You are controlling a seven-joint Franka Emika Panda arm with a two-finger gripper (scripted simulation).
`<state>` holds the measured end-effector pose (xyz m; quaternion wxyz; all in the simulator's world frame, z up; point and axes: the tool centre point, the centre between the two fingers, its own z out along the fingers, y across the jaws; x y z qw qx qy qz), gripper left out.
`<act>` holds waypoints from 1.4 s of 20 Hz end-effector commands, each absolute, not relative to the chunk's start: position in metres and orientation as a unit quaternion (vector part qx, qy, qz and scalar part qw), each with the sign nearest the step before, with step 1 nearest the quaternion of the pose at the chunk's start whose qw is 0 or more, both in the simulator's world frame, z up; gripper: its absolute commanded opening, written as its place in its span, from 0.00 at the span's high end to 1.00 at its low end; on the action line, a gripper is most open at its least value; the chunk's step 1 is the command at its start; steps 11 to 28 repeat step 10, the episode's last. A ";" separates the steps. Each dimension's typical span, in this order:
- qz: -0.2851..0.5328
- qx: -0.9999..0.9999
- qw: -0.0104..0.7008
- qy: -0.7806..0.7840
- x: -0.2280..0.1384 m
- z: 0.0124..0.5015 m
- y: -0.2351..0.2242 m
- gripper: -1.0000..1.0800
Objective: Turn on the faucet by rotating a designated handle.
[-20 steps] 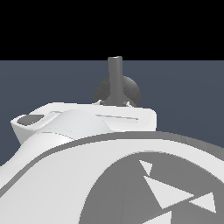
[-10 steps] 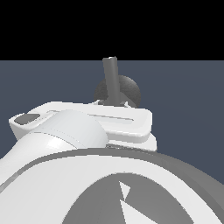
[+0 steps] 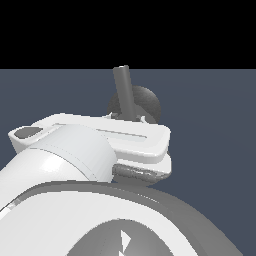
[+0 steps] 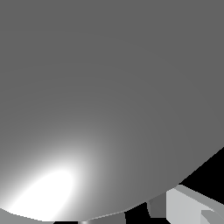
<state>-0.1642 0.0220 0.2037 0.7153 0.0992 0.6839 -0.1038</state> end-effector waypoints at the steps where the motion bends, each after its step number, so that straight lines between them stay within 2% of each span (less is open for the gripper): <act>1: -0.004 0.013 0.704 0.710 -0.169 0.172 0.120 1.00; 9: -0.003 0.012 0.706 0.708 -0.168 0.166 0.136 1.00; 28: -0.003 0.012 0.706 0.708 -0.168 0.166 0.136 1.00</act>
